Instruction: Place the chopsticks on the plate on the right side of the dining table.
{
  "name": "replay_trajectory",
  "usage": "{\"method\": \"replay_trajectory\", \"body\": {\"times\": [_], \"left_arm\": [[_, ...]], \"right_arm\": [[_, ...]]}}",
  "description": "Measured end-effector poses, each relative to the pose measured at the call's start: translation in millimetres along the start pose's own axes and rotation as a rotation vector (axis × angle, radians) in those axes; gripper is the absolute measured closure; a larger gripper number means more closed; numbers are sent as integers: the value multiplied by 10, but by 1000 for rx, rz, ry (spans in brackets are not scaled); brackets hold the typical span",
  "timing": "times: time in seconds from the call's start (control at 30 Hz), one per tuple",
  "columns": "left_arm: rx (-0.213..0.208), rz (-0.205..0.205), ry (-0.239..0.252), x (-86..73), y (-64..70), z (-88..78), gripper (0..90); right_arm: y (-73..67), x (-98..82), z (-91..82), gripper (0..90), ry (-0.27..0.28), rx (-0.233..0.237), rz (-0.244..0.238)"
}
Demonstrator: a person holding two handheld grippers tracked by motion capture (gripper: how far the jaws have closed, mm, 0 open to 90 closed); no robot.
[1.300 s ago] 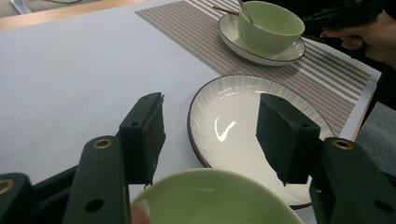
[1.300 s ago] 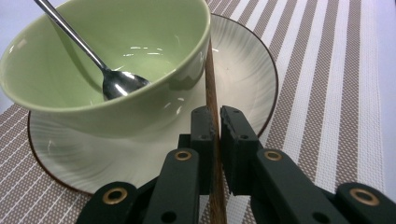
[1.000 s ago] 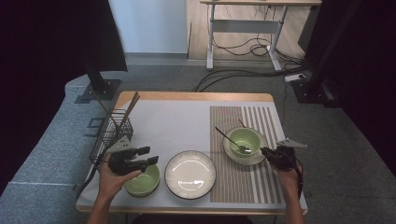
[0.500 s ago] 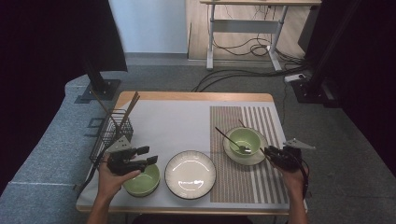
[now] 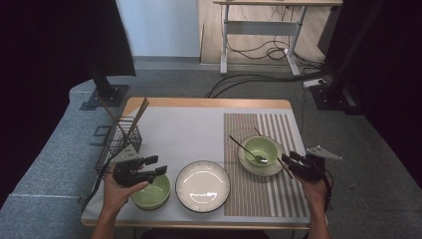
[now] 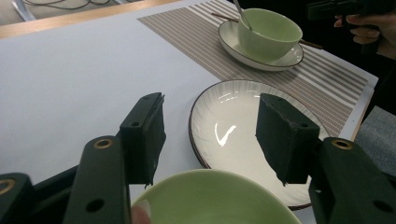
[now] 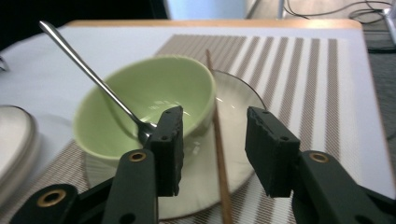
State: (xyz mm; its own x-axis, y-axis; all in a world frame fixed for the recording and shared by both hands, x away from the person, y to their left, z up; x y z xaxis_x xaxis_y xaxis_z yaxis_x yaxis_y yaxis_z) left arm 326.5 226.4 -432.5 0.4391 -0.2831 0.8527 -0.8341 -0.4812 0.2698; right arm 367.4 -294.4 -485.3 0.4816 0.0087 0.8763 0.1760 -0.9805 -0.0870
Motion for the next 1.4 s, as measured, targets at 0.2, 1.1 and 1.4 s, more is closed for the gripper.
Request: {"method": "replay_trajectory", "body": {"times": [0.2,1.1,1.4], "left_arm": [[-2,1,8,2,0,-32,424],[5,-3,43,23,-6,-153,424],[10,-3,54,30,-19,-197,423]], "right_arm": [[-84,66,-37,553,13,45,1],[-569,149,17,531,19,141,-55],[-630,148,20,532,18,150,-66]]}}
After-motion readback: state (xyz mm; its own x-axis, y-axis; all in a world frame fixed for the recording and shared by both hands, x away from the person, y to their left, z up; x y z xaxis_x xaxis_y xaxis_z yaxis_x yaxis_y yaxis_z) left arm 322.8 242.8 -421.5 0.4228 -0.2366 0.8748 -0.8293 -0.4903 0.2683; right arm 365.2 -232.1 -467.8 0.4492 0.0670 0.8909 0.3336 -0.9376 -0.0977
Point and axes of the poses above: each handheld gripper's, and its own axes: z roughly forward along the jaws, x roughly out of its top, y roughly to its right, the point moved 3 cm from there along z, roughly forward along the jaws, and after that the axes turned 13 degrees about -x, right-handed, at the moved point
